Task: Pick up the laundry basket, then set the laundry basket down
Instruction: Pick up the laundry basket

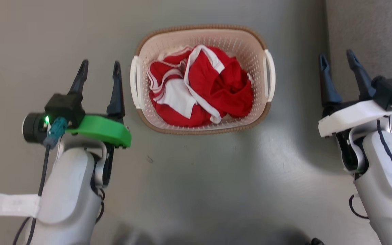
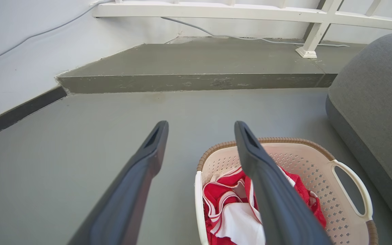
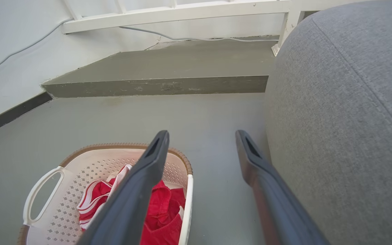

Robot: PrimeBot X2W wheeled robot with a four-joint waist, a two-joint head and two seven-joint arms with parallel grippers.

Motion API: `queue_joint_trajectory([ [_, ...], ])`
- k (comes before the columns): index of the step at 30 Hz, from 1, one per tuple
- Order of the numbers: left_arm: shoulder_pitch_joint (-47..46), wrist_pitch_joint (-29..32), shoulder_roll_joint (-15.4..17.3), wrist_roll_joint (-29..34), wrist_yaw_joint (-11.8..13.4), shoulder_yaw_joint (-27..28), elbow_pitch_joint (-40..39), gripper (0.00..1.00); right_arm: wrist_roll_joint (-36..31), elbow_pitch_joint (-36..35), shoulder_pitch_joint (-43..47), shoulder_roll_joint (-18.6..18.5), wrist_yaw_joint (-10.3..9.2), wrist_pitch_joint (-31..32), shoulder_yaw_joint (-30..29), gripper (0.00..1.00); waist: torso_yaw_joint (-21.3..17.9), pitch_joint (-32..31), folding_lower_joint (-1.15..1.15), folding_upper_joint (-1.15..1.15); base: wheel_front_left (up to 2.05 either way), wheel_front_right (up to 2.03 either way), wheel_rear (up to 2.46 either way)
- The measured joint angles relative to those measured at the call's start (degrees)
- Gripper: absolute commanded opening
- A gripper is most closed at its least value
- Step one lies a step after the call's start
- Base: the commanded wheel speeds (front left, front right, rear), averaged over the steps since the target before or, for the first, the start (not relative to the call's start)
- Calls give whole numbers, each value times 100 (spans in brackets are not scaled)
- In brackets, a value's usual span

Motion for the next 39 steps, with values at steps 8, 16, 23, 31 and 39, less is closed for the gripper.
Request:
queue_joint_trajectory([
  [8, -638, 15, -42, 0, -114, -13, 191, 100, 2, 85, -461, 0, 34, -1, -67, 100, 16, 663, 0, 0, 0, 0, 0],
  [16, -1255, 14, -141, -54, -269, -4, 772, 100, 19, 431, -992, 42, 137, -9, -62, 100, 59, 1235, 0, 0, 0, 0, 0],
  [23, -1788, 74, -199, -133, -436, -11, 1350, 100, 20, 871, -1370, 192, 259, -9, 32, 100, 80, 1511, 0, 0, 0, 0, 0],
  [31, -2236, 366, -211, -335, -693, -19, 2097, 100, 18, 1495, -1829, 405, 389, -8, 233, 100, 14, 1640, 0, 0, 0, 0, 0],
  [39, -2542, 730, -249, -595, -922, -22, 2796, 100, 20, 2178, -2180, 595, 460, 130, 360, 100, -63, 1773, 0, 0, 0, 0, 0],
])
